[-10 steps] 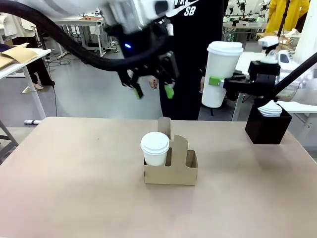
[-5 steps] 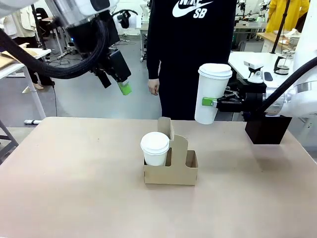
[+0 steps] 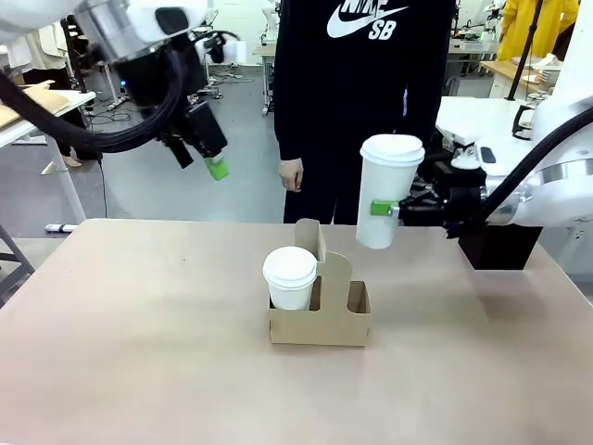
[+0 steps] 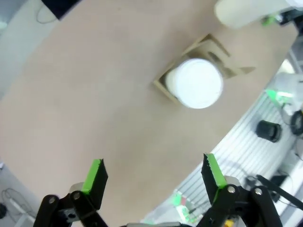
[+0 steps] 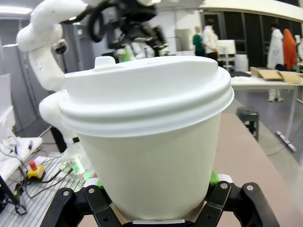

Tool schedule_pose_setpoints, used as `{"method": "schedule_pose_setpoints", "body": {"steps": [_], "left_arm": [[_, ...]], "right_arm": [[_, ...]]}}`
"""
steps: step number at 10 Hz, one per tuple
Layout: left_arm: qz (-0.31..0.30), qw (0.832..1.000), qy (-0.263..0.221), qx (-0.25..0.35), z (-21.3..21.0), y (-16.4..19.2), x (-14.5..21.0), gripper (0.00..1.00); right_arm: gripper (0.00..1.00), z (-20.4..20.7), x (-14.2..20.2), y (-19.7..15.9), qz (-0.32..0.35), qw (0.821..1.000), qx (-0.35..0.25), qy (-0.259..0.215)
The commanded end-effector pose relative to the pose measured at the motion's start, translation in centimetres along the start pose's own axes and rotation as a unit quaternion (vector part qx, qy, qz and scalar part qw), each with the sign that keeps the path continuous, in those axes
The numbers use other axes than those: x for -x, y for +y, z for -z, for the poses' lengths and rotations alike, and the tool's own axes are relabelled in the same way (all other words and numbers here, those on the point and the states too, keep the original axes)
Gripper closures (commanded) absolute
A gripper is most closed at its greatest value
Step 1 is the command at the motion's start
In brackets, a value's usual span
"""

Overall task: Pour a drink into a cup and package it in a carrier.
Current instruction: Insert the held 600 ml Paper Cup into the Cup Carrier.

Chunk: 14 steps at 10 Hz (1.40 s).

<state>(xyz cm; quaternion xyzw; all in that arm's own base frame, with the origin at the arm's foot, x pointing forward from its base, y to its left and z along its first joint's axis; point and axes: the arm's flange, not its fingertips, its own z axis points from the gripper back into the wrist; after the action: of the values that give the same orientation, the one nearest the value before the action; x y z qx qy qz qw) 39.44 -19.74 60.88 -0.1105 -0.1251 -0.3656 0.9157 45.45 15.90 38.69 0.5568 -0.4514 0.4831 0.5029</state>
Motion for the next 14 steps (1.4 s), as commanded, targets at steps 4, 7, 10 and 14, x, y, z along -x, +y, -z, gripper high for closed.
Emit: {"method": "schedule_pose_setpoints", "body": {"steps": [4, 7, 10, 14], "left_arm": [[0.019, 0.998, -0.045, 0.027, 1.2, 5.0, 5.2, 0.00], [0.042, 0.998, -0.037, 0.020, 2.6, 5.8, 5.8, 0.00], [0.027, 0.999, -0.028, 0.015, 2.4, 5.8, 5.4, 0.00], [0.027, 0.999, -0.028, 0.015, 2.4, 5.8, 5.4, 0.00]], "right_arm": [[0.20, 2.5, 3.7, -2.6, -0.013, 0.995, -0.103, -0.013], [0.20, 3.8, 6.5, -3.5, 0.008, 0.991, -0.135, -0.004], [0.20, 3.9, 7.9, -3.1, 0.030, 0.987, -0.156, 0.003], [0.20, 3.2, 10.5, -2.5, 0.048, 0.985, -0.165, 0.020]]}}
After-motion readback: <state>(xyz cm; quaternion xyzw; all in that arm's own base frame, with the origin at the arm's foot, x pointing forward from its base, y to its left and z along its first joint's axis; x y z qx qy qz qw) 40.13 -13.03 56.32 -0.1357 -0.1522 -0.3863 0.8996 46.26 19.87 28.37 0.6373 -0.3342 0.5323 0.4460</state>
